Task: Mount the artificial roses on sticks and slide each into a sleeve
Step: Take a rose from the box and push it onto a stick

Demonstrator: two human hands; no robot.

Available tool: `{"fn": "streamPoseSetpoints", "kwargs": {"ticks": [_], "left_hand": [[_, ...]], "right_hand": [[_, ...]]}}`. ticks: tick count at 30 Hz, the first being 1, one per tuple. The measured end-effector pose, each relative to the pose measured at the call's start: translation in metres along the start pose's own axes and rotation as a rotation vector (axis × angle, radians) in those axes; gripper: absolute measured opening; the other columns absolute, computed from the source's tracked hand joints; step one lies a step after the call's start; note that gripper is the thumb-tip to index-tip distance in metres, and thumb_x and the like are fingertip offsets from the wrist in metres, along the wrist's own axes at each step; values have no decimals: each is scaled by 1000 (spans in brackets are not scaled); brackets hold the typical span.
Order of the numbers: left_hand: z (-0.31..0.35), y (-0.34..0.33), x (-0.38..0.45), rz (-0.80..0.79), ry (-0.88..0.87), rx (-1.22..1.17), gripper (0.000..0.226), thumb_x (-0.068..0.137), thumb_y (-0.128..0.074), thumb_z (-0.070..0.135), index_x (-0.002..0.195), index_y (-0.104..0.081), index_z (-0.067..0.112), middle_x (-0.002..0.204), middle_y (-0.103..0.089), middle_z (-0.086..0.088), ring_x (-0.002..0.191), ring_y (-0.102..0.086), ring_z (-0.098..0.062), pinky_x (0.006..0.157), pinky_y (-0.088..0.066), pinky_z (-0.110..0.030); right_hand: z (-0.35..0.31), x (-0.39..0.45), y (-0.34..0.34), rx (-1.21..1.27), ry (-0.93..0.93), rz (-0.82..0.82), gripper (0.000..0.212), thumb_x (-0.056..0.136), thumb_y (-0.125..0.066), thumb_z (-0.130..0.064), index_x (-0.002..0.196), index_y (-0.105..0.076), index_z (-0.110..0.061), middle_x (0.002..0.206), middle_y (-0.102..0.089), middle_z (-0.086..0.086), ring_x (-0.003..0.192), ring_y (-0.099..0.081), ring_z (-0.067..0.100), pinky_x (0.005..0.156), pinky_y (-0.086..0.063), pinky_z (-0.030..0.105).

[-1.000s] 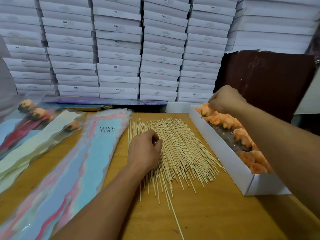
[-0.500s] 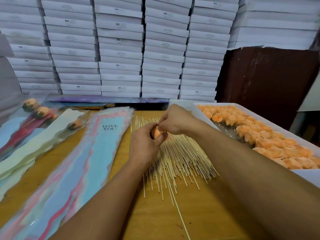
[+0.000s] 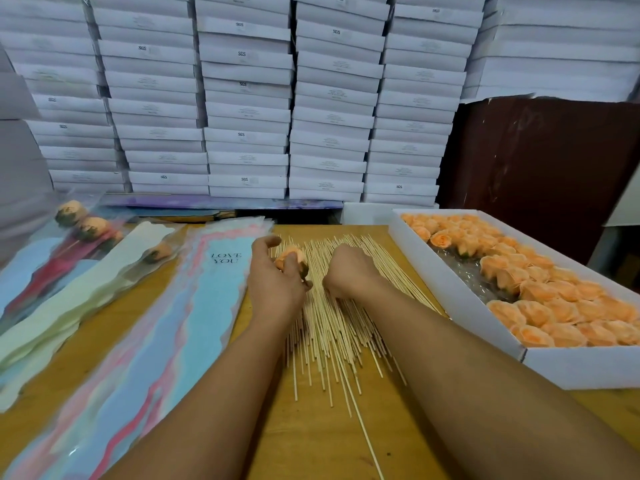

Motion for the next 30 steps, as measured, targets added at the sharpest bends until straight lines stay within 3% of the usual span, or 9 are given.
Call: {"fn": "streamPoseSetpoints", "kwargs": {"ticks": [2,5,7,10,16,21,24,27,30], "left_hand": [[1,1,1,-14,76,-134,23,104,-47,8,116,-45,28,100,-54,-2,86,-68,-23,54,-60,-30],[1,0,3,-29,117,-159,21,104,-45,7,108,-44,28,119,-50,-10,92,-70,-33,55,-59,-30],[1,0,3,-47,124,-171,20,105,-45,8,99,-48,27,110,-54,-8,86,-72,-31,55,-58,-30],[2,-1,3,-60,142,-197,24,106,-43,8,93,-52,26,96,-55,1,80,-73,-27,53,-56,-27],[5,-2,1,-84,219,-273,21,107,-41,11,97,-57,21,98,-60,-9,74,-71,-21,53,-56,-23],[10,-1,-1,-119,351,-425,17,107,-44,18,101,-59,12,101,-64,-20,78,-68,-26,58,-60,-27],[12,2,0,-182,365,-504,20,101,-56,17,114,-57,1,101,-62,-22,75,-67,-23,61,-60,-26],[11,3,0,-187,374,-531,34,95,-64,5,127,-53,-1,102,-63,-18,69,-69,-19,64,-60,-25],[12,5,0,-155,432,-609,32,93,-65,3,124,-55,0,111,-62,-20,72,-71,-21,62,-60,-24]], "right_hand": [[-1,1,2,28,-17,-9,26,87,-68,-10,71,-49,-14,73,-52,2,60,-47,17,46,-31,27],[3,1,4,111,-75,-45,14,84,-65,-5,72,-58,-8,71,-63,6,56,-57,19,44,-39,25],[8,0,7,227,-105,-71,11,84,-62,-4,74,-67,-3,64,-69,8,48,-60,19,45,-45,25],[18,-6,12,442,-121,-124,13,86,-63,-6,80,-70,2,49,-63,5,34,-50,14,39,-39,21],[37,-27,12,692,-118,-287,17,93,-63,-8,94,-73,6,54,-63,6,40,-51,13,37,-37,22],[40,-34,10,775,-109,-346,12,92,-61,-10,89,-68,0,70,-74,10,41,-49,11,35,-33,21],[39,-37,13,901,-70,-362,7,89,-57,-2,89,-64,-7,64,-69,9,37,-44,10,32,-28,17],[40,-39,17,1017,-62,-406,22,89,-48,0,103,-61,-12,58,-62,8,36,-38,10,31,-23,16],[39,-43,22,1023,-50,-412,20,98,-47,-14,111,-61,-13,53,-54,3,35,-31,9,31,-19,15]]}}
Point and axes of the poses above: each hand's wrist, its own x-axis towards the middle knuckle, its own y-axis out of the back of the hand, z = x × y, the point moved 1 cm from there along x, towards the middle knuckle
